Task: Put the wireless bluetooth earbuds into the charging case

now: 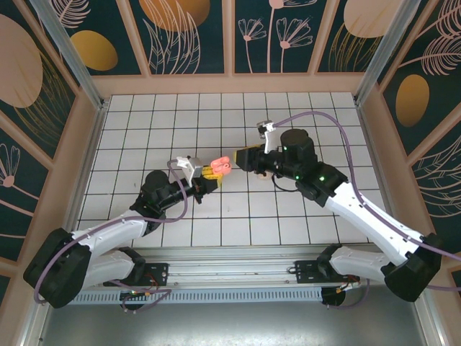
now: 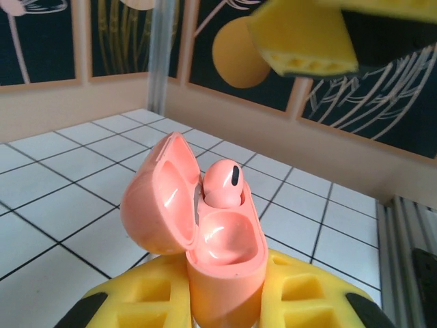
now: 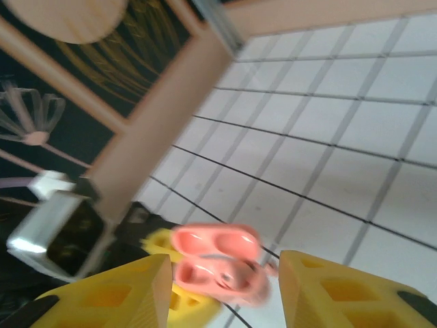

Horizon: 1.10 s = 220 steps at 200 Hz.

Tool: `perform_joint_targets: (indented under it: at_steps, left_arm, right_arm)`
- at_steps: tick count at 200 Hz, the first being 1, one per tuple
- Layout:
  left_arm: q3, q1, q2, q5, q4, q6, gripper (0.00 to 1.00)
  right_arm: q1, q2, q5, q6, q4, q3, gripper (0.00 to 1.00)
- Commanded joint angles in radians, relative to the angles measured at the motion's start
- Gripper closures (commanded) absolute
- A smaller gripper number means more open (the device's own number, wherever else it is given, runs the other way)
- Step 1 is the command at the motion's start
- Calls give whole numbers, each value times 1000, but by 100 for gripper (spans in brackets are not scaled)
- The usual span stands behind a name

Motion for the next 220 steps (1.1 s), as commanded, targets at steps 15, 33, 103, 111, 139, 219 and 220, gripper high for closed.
perform_joint_targets:
  at_steps: [15,33,103,111,139,219,220]
  left_arm:
    - [29,63,-29,-113,-84,0,89]
    - [16,139,-42,-114,-105,-47,89]
    - [-66,466,-145,-132,-186,-225,89]
    - [-61,471,-158,-171,-227,-216,89]
    - [-65,473,-204,-259,-304,-214,89]
    - [-98,476,-284,-333,-361,-196,87]
    - [-97,477,-284,-333,-361,-196,87]
  right_arm:
    - [-4,128,127,114,-234,125,56]
    - [19,194,134,123,-275,158,56]
    - [124,534,91,300,-430,390,57]
    - [142,576,76,309,-436,422,57]
    - [190,723,48,326,-467,529,57]
    - [235,995,1,322,-523,700,59]
    - [235,997,1,323,-523,701,59]
